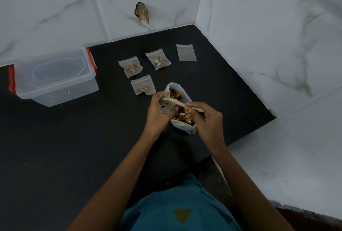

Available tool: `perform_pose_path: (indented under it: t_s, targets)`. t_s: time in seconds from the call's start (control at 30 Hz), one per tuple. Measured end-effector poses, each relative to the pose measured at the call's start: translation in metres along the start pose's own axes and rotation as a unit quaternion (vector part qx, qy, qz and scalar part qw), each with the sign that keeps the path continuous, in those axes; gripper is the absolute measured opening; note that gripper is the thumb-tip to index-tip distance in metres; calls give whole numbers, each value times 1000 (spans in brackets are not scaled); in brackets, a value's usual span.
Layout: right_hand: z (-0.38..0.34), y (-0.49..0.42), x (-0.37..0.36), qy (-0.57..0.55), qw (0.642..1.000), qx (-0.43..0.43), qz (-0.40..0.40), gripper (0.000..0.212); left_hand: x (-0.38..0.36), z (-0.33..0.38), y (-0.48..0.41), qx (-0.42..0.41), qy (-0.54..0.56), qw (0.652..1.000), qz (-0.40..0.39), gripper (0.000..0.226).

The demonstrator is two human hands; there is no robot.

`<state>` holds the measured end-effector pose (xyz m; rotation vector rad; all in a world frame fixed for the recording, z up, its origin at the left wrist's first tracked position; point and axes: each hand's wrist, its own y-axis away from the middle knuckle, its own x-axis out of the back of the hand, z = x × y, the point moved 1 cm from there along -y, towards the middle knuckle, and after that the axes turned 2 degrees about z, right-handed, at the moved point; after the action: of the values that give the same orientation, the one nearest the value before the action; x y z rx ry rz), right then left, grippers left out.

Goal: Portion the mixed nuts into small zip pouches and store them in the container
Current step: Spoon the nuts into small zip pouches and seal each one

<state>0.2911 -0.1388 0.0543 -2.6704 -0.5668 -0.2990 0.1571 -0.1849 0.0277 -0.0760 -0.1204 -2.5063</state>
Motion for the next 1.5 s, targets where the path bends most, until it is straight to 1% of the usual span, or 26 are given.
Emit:
perform_pose_path:
  t_s: [0.1, 0.17, 0.23, 0.3, 0.43, 0.57, 0.73, 0.83, 0.93, 1.1, 1.2, 1.27, 1.33, 1.4, 1.5]
  targets:
    - [-4, 1, 2, -19, 1000, 7, 20, 20, 0, 3, 0, 5, 8, 1000, 4, 45]
    - [-4, 2, 2, -4, 1000, 15, 11, 20, 2, 4, -1, 10, 17, 1000, 8, 45]
    - [0, 3, 0, -3, 1000, -24, -13, 23, 2, 5, -1, 7, -3, 1000, 1, 46]
    - [4, 4, -1, -1, 999, -50, -12, 26, 0, 5, 0, 6, -19, 1000, -8, 47]
    - [-2, 3, 0, -11, 999, -28, 12, 25, 1, 5, 0, -9, -10, 1000, 1, 45]
    - [-5, -1, 2, -37, 998, -31, 36, 25, 4, 5, -1, 3, 10, 1000, 7, 47]
    - [1, -1, 4, -22, 999, -19, 22, 24, 5, 6, -2, -1, 4, 1000, 4, 46]
    - [3, 1, 4, 14, 1000, 24, 5, 20, 3, 6, -1, 8, 4, 1000, -3, 45]
    - [4, 1, 2, 24, 999, 44, 14, 25, 3, 6, -1, 21, 13, 1000, -2, 46]
    - [7, -1, 2, 30, 999, 39, 16, 29, 5, 7, -2, 29, 7, 1000, -3, 45]
    - [-1, 1, 2, 10, 999, 45, 27, 21, 5, 7, -3, 23, 4, 1000, 0, 46]
    - [-6, 2, 3, -9, 998, 47, 40, 21, 5, 8, -3, 29, 10, 1000, 5, 46]
    - [-8, 2, 3, -13, 998, 44, 32, 20, 5, 8, -3, 24, 22, 999, 10, 45]
    - [-4, 3, 2, -1, 1000, 22, 11, 20, 5, 7, -4, 7, 12, 1000, 6, 45]
    - [-1, 3, 4, 12, 1000, 7, 7, 28, 4, 7, -3, 6, 3, 1000, -6, 46]
